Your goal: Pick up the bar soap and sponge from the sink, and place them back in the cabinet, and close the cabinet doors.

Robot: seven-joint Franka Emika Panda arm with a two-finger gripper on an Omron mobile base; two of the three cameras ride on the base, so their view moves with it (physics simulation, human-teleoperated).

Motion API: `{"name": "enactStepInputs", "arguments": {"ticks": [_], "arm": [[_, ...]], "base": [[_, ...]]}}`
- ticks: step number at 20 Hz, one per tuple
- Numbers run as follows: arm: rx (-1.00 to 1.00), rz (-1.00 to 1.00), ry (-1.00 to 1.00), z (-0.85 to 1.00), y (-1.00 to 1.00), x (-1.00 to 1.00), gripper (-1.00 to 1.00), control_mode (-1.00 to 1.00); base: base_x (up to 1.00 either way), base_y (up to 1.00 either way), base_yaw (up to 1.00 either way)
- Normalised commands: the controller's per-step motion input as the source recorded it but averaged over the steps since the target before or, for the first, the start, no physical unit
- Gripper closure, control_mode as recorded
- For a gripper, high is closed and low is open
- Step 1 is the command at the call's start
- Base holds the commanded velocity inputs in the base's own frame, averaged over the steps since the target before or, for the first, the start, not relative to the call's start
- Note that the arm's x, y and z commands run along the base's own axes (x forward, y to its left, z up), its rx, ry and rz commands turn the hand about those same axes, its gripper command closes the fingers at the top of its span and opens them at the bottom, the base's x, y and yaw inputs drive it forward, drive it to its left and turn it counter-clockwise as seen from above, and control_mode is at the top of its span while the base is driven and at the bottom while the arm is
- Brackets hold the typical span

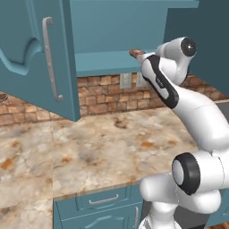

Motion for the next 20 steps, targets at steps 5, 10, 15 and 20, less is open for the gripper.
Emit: {"name": "enactStepInputs", "arguments": {"ticks": [5, 10, 15, 20], "arm": [[0.01, -0.02, 0.05, 0.02, 0.0, -0.75, -1.0, -1.0], [0.0, -0.05, 0.13, 0.05, 0.0, -0.56, -1.0, -1.0], [0.0, -0.06, 0.17, 0.01, 0.0, -0.22, -1.0, -1.0], [0.0, -0.06, 0.18, 0.0, 0.0, -0.17, -1.0, -1.0]], "base": [[0.0, 0.0, 0.0], [0.0, 0.0, 0.0], [0.0, 0.0, 0.0], [0.0, 0.0, 0.0]]}}
